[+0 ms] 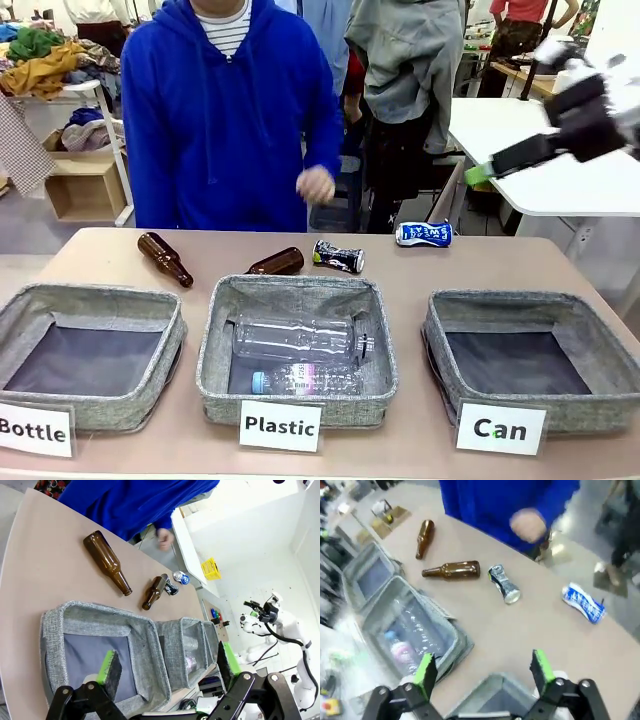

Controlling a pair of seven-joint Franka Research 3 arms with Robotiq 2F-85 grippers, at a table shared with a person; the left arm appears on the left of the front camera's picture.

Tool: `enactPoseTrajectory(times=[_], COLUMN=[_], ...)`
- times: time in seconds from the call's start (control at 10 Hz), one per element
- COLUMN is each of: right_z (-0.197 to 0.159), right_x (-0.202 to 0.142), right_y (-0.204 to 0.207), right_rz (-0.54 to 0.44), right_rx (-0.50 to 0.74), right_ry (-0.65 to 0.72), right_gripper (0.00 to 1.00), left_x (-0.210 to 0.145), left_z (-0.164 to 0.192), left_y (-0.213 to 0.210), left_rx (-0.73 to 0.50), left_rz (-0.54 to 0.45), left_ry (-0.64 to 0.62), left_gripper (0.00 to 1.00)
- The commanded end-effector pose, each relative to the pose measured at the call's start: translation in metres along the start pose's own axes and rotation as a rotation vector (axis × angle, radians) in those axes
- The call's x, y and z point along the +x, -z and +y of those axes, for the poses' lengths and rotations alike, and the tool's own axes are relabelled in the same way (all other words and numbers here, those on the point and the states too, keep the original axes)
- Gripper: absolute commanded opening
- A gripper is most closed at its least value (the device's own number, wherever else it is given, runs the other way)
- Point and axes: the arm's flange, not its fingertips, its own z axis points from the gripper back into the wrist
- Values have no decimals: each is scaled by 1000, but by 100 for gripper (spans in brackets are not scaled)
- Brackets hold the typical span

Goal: Sort the can waste into the basket.
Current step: Pick up the can waste from the table and place it in the right Fabric basket.

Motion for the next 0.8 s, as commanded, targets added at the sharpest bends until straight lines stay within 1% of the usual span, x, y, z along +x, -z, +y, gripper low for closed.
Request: enactPoseTrajectory(times=[0.0,0.1,0.2,0.3,0.4,0.6,0.7], right_z=[31,58,74,76,81,81,87], right_x=[28,36,37,33,38,38,35], right_y=[48,84,104,105,83,83,103], right_rz=[46,76,85,97,57,57,65], right_rx=[-131,-265,-307,-378,-172,-172,-234], right_ry=[-202,-298,-348,-343,-359,-359,-380], right_gripper=[100,100,100,100,100,100,100], left_x=[-2,-2,-2,-2,-2,-2,-2], left_z=[0,0,0,0,0,0,0], left_y=[1,1,1,1,1,1,1], left_rx=[-20,-20,-20,-20,-20,-20,-20], left_rz=[-18,-18,-18,-18,-18,-18,-18], left_ry=[21,21,21,21,21,21,21], left_gripper=[100,100,100,100,100,100,100])
